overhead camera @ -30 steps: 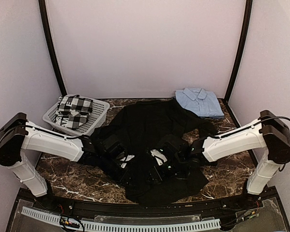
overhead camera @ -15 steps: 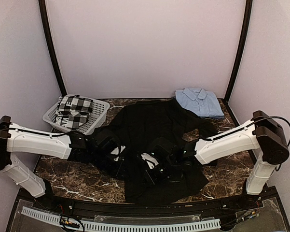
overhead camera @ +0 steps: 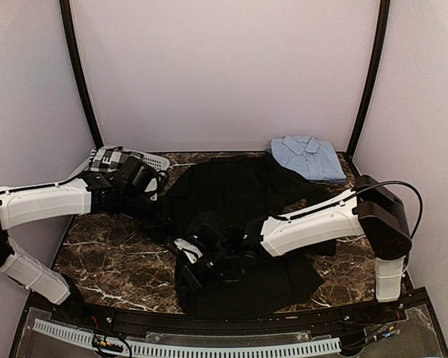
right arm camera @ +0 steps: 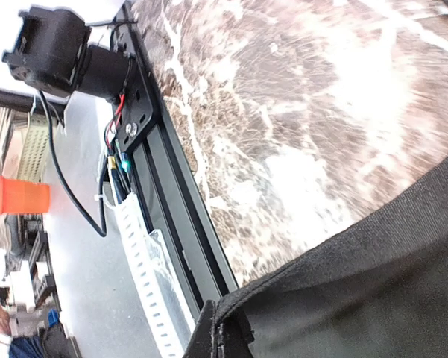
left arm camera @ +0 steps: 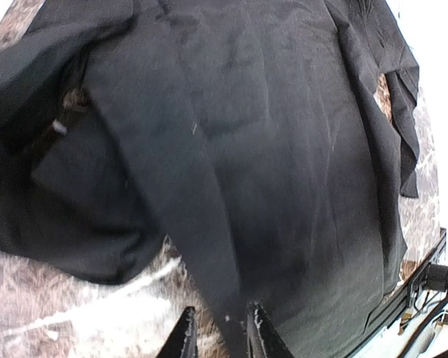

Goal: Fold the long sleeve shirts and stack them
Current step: Flatten out the crumpled shirt at the center of the board.

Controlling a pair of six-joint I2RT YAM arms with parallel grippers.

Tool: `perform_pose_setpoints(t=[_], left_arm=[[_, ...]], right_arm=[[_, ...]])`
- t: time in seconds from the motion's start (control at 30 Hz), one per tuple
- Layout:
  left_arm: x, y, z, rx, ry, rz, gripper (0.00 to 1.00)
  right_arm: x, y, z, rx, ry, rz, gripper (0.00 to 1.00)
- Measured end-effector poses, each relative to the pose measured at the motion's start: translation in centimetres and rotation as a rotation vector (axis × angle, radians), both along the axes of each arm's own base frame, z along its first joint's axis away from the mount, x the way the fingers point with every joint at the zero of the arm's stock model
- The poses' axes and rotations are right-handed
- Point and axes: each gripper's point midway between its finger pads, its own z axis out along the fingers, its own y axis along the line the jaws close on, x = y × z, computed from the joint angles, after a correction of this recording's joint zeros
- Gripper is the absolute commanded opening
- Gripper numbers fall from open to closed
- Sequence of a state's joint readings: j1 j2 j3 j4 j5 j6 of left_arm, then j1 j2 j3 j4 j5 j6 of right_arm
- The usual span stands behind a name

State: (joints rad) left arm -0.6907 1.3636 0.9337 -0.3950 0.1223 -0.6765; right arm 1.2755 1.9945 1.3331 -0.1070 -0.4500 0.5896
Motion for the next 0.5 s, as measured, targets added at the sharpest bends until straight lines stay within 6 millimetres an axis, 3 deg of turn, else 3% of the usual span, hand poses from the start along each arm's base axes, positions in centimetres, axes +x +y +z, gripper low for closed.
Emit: perform_pose_setpoints(t=[0.17,0.33,0.4,0.5], left_arm=[[2.9,-0.5,-0.7,-0.011,0.02,0.002,0.22],[6.4,-1.8,-2.3,-0.039,0.047,0.0,0.22],[7.2,-2.3,-3.2,-0.047,0.061,-0.005,0.2],[8.3,-3.2,-4.5,-0.053,0.078,-0.013,0.15]], right_arm=[[-0.8,1.3,-1.7,-0.018,0.017,0.072,0.28],[-0.3,1.5,-0.8,-0.001,-0.014,0.091,0.55],[0.1,1.0,-0.1,0.009,-0.018,0.076,0.59],[1.9,-1.8,1.2,0.02,-0.026,0.023,0.62]])
